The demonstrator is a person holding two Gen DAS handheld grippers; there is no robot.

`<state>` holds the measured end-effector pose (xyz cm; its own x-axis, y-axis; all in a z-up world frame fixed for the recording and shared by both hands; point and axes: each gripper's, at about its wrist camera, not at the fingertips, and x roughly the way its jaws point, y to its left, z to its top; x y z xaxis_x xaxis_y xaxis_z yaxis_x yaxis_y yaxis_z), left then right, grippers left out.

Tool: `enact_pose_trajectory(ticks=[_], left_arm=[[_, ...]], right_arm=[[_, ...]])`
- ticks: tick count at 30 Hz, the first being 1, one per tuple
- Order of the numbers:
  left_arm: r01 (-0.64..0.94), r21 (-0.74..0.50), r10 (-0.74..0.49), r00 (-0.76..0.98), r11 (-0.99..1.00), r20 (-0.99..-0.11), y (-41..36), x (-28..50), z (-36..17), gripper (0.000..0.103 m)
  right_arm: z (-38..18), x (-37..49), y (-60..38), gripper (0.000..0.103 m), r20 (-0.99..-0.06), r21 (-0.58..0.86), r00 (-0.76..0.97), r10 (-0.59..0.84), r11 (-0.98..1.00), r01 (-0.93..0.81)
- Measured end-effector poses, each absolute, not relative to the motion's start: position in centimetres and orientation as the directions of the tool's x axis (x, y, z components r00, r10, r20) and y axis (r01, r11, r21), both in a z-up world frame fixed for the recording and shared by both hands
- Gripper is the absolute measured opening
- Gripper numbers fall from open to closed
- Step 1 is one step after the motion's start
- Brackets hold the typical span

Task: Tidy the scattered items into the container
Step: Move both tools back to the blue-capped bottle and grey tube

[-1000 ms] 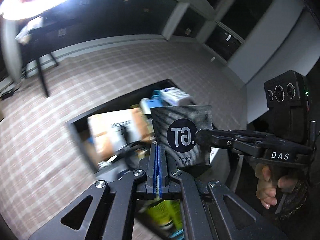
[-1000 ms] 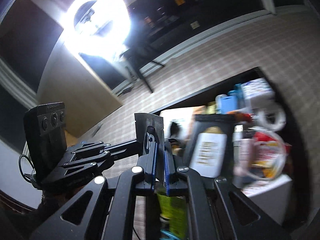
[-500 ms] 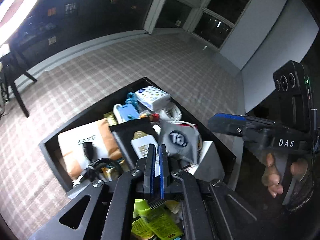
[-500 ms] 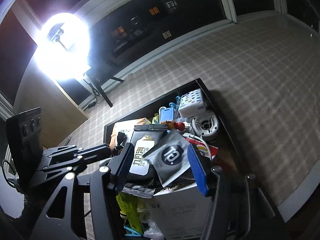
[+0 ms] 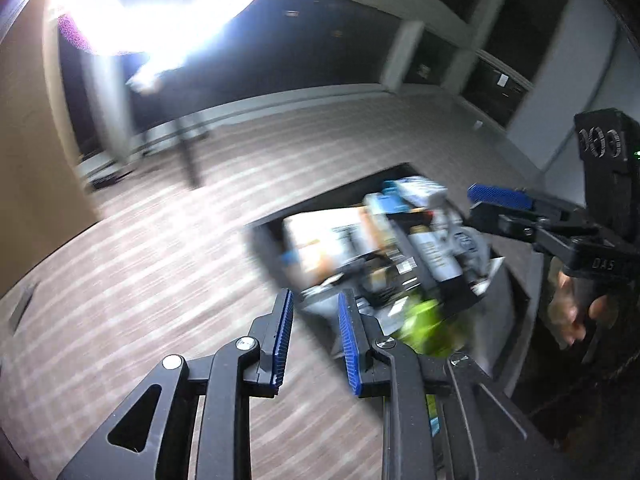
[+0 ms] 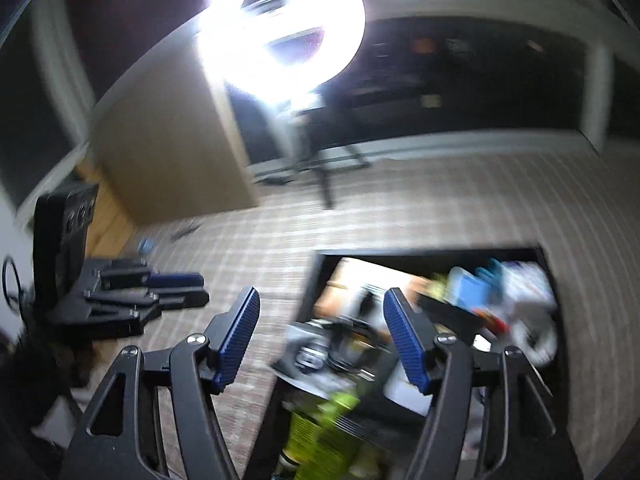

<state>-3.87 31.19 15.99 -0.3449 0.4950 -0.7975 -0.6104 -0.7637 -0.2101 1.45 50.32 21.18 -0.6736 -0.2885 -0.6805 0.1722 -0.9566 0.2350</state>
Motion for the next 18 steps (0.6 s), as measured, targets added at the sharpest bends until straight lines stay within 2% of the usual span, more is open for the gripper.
enact_pose_trajectory(ticks=[7,10,18], left_arm=[[-0.458,-0.14,0.357,-0.429,-0.878,-0.83,17.1,-5.5,14.7,0.023],[-0.414,-0.097,0.295,-0.445,-0.905,-0.846,11.4,-6.1,14.0,0.031],[-0.363,0.003,0.163,-0.425,-0.932,-0.891,-1.7,-9.1,11.8,0.037]], right_arm=[[21.4,-4.3,38.0,0.064,-0.716,0.117,-0.577,-0.393,-0.883,0.455],[21.0,-6.6,33.2,0.064,-0.735,0.084,-0.531,-0.422,-0.834,0.546],[18.6,-14.0,20.7,0.063,-0.806,-0.019,-0.413,-0.424,-0.68,0.733]])
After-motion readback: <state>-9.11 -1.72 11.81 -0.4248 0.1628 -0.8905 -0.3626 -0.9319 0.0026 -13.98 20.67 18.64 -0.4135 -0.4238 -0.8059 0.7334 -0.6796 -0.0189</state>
